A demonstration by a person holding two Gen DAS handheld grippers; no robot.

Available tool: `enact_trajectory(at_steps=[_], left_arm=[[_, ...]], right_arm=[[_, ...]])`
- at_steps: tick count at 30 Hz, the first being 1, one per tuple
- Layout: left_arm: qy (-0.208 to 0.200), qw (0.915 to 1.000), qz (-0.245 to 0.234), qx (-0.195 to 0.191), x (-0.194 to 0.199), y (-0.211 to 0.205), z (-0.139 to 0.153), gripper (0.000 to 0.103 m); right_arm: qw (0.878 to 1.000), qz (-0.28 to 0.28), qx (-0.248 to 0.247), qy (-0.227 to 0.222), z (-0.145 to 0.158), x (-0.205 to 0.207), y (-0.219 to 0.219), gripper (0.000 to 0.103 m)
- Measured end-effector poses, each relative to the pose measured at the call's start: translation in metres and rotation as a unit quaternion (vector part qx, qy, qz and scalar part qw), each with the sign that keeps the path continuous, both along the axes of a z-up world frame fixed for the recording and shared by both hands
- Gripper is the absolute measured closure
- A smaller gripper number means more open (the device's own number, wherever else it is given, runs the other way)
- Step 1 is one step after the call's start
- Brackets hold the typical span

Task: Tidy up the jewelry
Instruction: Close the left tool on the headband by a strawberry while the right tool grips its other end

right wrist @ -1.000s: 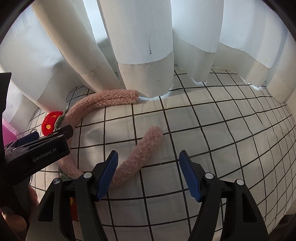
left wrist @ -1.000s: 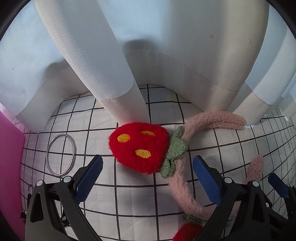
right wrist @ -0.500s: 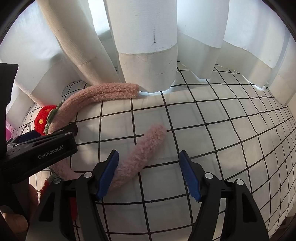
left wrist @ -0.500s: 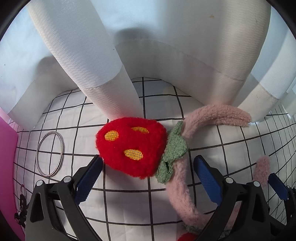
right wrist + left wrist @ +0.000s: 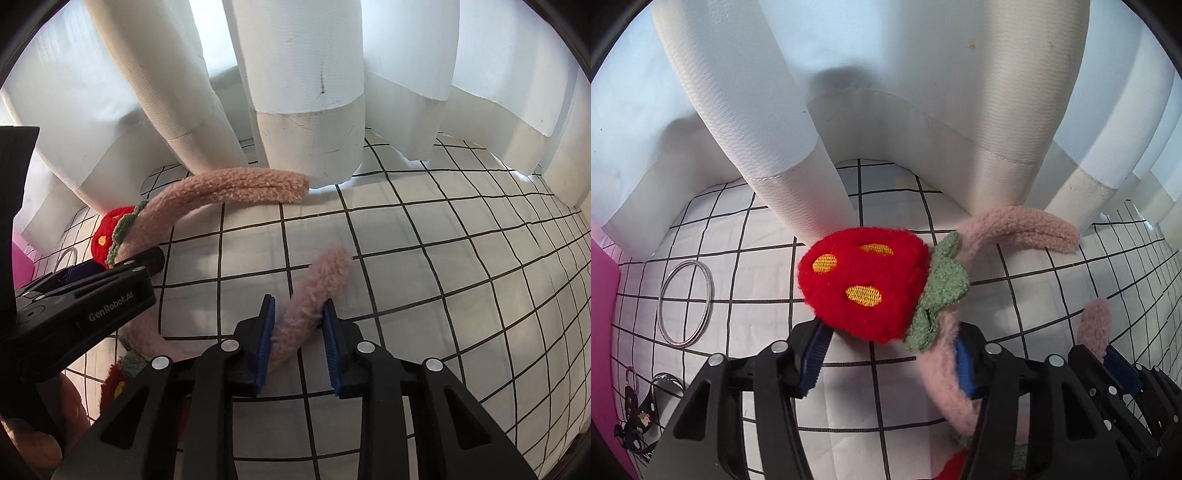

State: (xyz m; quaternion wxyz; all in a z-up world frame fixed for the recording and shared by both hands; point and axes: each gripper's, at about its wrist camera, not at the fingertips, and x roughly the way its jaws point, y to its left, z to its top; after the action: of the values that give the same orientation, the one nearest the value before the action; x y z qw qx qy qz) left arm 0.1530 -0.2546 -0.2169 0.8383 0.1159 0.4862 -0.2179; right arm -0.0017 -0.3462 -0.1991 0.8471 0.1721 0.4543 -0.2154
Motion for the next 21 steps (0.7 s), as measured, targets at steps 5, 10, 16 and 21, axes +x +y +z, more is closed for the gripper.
enact_trajectory(at_steps=[5, 10, 16, 21], left_arm=[[0.008, 0.9998, 0.001, -0.018, -0.007, 0.006, 0.007, 0.066], [0.003, 0.9997, 0.007, -0.024, -0.021, 0.019, 0.016, 0.068], [-0.011, 0.9994, 0.015, -0.03, -0.041, 0.037, 0.03, 0.069], [-0.021, 0.9988, 0.024, -0.036, -0.061, 0.055, 0.041, 0.069]], right_arm=[[1.0, 0.006, -0.005, -0.003, 0.004, -0.007, 0.012, 0.08], [1.0, 0.009, -0.003, -0.012, 0.014, -0.015, 0.016, 0.081], [1.0, 0.013, -0.004, -0.026, 0.025, -0.027, 0.023, 0.082], [0.999, 0.021, -0.013, -0.038, 0.04, -0.032, 0.035, 0.082]])
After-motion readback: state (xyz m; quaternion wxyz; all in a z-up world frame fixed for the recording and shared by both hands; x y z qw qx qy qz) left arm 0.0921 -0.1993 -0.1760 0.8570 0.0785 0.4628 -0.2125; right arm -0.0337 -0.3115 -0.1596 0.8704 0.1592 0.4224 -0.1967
